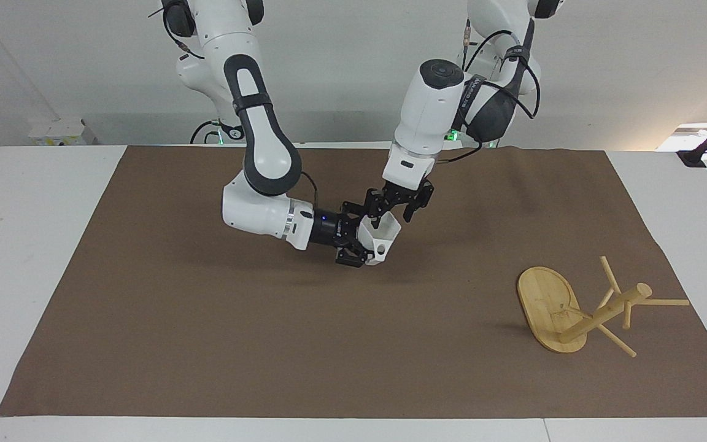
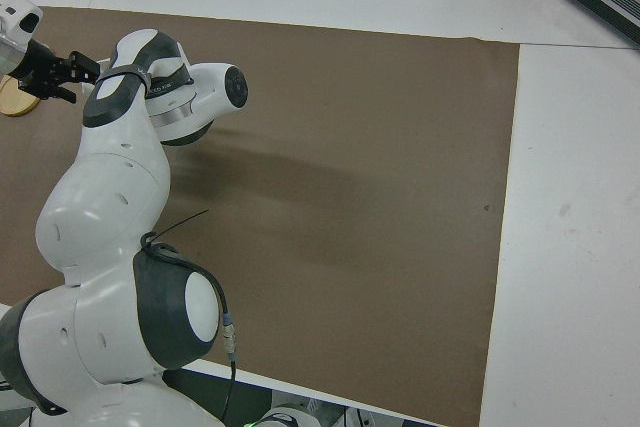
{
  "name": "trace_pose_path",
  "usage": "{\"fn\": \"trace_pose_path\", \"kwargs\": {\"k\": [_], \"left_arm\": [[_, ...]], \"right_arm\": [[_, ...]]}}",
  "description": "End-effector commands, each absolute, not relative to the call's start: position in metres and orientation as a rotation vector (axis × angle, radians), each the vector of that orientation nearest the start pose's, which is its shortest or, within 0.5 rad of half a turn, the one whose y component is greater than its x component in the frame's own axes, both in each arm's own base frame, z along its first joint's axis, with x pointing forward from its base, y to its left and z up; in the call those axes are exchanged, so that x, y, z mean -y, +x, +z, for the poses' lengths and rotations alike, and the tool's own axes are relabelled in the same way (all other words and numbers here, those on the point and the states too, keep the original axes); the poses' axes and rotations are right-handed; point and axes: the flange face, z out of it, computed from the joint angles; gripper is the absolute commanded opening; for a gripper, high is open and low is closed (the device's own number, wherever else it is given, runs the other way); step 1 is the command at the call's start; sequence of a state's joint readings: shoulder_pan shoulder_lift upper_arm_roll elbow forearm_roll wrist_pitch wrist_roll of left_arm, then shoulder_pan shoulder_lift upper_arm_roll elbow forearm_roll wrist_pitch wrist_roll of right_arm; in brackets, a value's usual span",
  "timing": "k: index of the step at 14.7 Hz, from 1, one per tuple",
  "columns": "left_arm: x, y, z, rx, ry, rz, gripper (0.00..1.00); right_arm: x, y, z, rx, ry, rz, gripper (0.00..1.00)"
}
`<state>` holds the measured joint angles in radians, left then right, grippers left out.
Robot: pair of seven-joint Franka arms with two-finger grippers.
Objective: Hang cup on rack
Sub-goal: 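Carry the mug toward the left gripper while the left gripper reaches it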
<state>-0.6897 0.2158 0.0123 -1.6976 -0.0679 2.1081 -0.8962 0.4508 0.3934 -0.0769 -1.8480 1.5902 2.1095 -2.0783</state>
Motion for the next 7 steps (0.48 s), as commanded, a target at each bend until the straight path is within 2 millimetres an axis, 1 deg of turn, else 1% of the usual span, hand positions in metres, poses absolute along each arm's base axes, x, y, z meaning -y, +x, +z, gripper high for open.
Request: {"fn": "trace_pose_path", "kwargs": {"k": [1,4,7], "left_arm": [[0.404,0.499,0.484,0.429,-3.313,-0.189,0.0],[0.402,0.503,0.484,0.434,-3.316,-0.203,0.0],[0.398,0.51,0.486,0.476,-3.328,-0.243,0.0]], "right_arm": [[-0.284,0.587,0.342,1.298,-1.574,-1.034,0.24],[-0.283,0.587,0.342,1.293,-1.576,-1.031,0.25],[-0.282,0.588,0.342,1.291,-1.579,-1.032,0.27]]}}
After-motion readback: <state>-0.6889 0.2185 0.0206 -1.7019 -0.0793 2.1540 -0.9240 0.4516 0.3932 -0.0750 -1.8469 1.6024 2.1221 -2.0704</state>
